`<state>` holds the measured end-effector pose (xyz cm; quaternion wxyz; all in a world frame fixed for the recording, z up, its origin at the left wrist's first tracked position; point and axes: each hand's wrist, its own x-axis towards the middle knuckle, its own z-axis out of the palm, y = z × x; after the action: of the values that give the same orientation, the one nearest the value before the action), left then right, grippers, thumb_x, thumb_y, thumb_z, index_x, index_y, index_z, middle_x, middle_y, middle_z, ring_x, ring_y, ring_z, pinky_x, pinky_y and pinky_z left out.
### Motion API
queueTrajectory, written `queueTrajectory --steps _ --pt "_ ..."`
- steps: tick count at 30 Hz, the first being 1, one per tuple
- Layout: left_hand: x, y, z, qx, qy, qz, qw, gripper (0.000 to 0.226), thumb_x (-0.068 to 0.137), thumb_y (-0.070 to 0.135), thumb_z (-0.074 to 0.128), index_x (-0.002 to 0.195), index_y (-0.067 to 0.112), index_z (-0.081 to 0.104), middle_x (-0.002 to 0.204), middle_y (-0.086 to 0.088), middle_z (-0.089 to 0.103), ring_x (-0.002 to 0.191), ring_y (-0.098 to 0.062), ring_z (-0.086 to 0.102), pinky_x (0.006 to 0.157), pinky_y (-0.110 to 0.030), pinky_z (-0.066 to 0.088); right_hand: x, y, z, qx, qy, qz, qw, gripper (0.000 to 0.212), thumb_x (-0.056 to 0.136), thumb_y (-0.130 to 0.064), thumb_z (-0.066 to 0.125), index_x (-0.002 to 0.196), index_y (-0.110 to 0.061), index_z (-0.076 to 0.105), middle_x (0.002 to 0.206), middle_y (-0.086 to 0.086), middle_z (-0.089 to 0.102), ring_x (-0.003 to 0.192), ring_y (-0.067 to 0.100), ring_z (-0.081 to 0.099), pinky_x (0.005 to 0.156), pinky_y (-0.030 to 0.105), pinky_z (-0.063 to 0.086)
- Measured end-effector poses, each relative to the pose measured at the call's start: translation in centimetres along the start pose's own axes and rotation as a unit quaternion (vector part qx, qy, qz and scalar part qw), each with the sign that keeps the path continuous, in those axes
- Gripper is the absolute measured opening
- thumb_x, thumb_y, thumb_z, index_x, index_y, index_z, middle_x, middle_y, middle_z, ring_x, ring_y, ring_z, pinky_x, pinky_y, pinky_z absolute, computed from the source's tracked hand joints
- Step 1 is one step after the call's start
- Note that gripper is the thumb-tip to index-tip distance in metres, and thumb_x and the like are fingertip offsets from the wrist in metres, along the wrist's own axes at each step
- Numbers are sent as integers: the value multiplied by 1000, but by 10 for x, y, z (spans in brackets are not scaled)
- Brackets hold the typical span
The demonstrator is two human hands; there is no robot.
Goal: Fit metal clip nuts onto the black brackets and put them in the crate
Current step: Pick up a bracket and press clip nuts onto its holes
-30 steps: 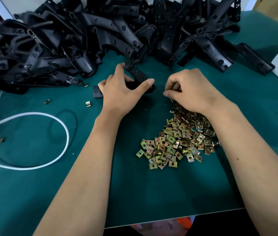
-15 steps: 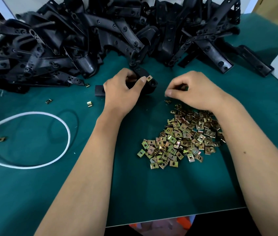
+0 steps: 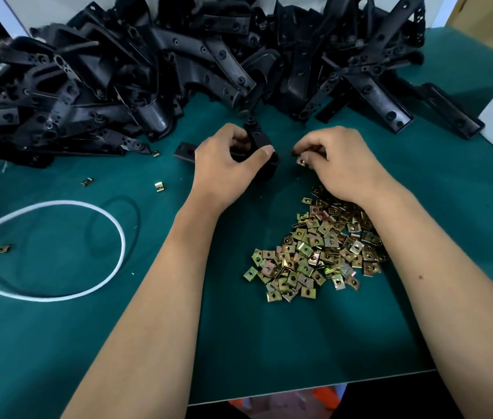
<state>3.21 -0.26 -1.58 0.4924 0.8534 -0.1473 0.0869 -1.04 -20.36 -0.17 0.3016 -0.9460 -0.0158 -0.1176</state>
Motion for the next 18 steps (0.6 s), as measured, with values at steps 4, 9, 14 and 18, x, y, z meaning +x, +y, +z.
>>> queueTrajectory --steps 4,9,14,18 --pt "-1 2 2 -22 -20 27 999 23 86 31 79 100 18 68 99 12 73 100 -2 67 90 -19 49 -2 -7 5 188 24 51 980 27 101 -1 56 102 -16 78 84 -3 73 63 -2 65 61 10 47" --pt "-3 5 0 -25 -33 72 997 25 85 27 78 104 13 69 100 9 72 103 -8 67 110 -47 44 -2 -14 7 392 21 97 915 32 96 10 57 102 -14 78 93 3 76 78 4 69 67 17 50" --pt "-3 4 0 -7 -40 112 993 28 82 31 78 102 14 69 98 10 73 99 -7 67 119 -56 32 -2 -14 9 427 80 107 894 18 89 3 74 103 -9 73 86 9 79 75 15 74 61 20 52" --pt "-4 6 0 21 -34 136 990 28 81 32 79 101 16 69 95 13 70 95 -5 67 127 -43 16 -1 -13 11 456 92 109 879 9 91 1 73 93 -8 75 81 9 78 71 16 72 66 24 56"
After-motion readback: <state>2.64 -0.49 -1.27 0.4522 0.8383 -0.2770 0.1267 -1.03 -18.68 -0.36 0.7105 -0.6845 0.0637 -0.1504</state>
